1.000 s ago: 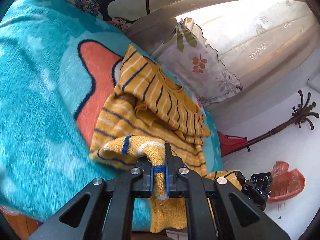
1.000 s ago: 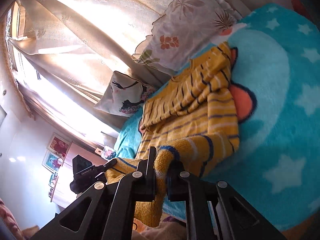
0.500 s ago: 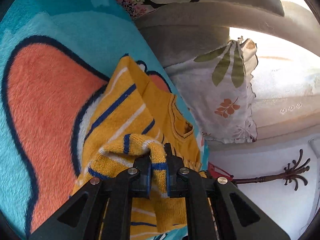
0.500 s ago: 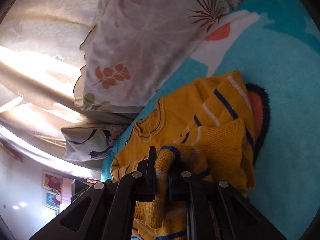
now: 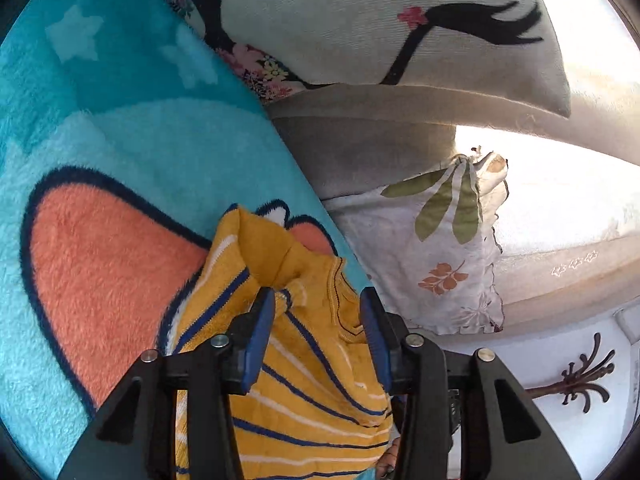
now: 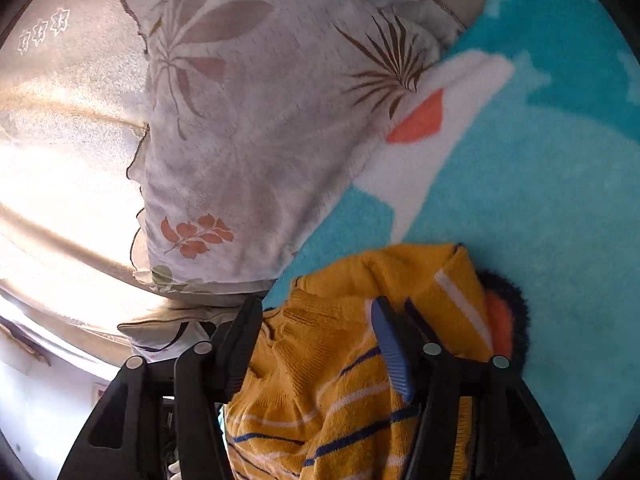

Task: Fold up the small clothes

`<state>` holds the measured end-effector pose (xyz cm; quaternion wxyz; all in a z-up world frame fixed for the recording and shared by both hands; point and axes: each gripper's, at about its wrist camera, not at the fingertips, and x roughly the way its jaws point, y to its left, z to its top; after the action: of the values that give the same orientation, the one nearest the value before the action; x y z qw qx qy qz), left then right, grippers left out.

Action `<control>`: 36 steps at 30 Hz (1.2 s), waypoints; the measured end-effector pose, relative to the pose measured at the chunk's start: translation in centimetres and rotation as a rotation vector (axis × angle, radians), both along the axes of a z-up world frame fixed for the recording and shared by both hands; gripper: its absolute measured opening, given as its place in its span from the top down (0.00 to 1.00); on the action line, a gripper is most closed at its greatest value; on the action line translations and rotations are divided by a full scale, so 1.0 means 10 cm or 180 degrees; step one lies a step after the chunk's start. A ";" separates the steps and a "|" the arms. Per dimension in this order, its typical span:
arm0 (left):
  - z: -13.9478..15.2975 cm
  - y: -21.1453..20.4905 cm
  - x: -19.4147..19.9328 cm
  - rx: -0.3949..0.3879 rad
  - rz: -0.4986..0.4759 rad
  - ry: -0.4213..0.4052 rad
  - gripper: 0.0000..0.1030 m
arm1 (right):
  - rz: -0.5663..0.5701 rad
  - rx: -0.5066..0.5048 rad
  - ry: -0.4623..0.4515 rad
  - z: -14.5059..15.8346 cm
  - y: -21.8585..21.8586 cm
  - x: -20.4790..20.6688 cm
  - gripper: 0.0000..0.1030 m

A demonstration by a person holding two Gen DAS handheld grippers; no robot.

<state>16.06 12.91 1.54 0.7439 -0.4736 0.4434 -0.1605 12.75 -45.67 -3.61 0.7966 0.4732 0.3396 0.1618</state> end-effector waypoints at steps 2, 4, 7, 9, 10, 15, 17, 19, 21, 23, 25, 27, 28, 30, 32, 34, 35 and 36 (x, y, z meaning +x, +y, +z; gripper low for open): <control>0.13 -0.07 -0.03 0.0236 -0.0122 -0.0114 0.57 | -0.0014 -0.0171 -0.0080 0.12 -0.02 -0.05 0.36; 0.25 -0.25 -0.01 0.0579 -0.0316 -0.0217 0.47 | 0.0075 -0.0466 -0.0134 0.25 0.08 -0.06 0.36; 0.35 -0.60 0.10 0.1183 -0.0669 -0.0323 0.42 | 0.0308 -0.0923 -0.0095 0.34 0.31 0.04 0.36; 0.33 -0.86 0.22 0.1626 -0.0907 -0.0390 0.41 | 0.0590 -0.1152 -0.0014 0.30 0.50 0.19 0.36; 0.30 -0.96 0.30 0.1812 -0.0993 -0.0398 0.41 | 0.0719 -0.1306 0.0030 0.26 0.59 0.26 0.36; -0.02 -1.10 0.58 0.2052 -0.1269 -0.0137 0.41 | 0.0957 -0.1937 -0.0023 0.19 0.91 0.38 0.36; -0.09 -1.13 0.61 0.2212 -0.1423 -0.0061 0.63 | 0.1156 -0.2039 -0.0077 0.19 1.01 0.37 0.61; -0.06 -1.13 0.62 0.2403 -0.1416 -0.0056 0.94 | 0.1330 -0.2172 -0.0036 0.17 1.08 0.38 0.98; -0.01 -1.04 0.63 0.2365 -0.1245 -0.0048 0.94 | 0.1228 -0.2478 -0.0058 0.21 1.12 0.39 0.98; 0.05 -0.98 0.65 0.2453 -0.1032 -0.0091 0.94 | 0.1058 -0.2490 -0.0027 0.23 1.05 0.47 0.99; 0.03 -0.96 0.66 0.2504 -0.0872 -0.0032 0.94 | 0.0821 -0.2490 0.0044 0.23 0.96 0.55 0.98; -0.03 -0.95 0.68 0.2501 -0.0807 0.0032 0.93 | 0.0612 -0.2614 0.0147 0.21 0.91 0.60 0.98; -0.05 -0.95 0.69 0.2508 -0.0794 0.0034 0.92 | 0.0594 -0.2610 0.0157 0.21 0.89 0.60 0.98; -0.06 -0.91 0.68 0.2481 -0.0752 0.0039 0.87 | 0.0590 -0.2549 0.0109 0.26 0.87 0.53 0.98; -0.03 -0.84 0.65 0.2332 -0.0695 0.0022 0.86 | 0.0594 -0.2516 -0.0026 0.37 0.90 0.41 0.98; 0.05 -0.80 0.59 0.2243 -0.0644 -0.0065 0.85 | 0.0789 -0.2399 -0.0183 0.47 1.00 0.28 0.98; 0.11 -0.78 0.53 0.2257 -0.0622 -0.0121 0.85 | 0.0944 -0.2330 -0.0231 0.49 1.09 0.24 0.98; 0.16 -0.77 0.48 0.2286 -0.0602 -0.0169 0.84 | 0.1147 -0.2255 -0.0250 0.48 1.19 0.22 0.97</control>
<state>20.89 5.17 3.14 0.8557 -0.1350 0.4939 -0.0750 14.99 -33.76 1.19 0.8817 0.0955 0.4212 0.1898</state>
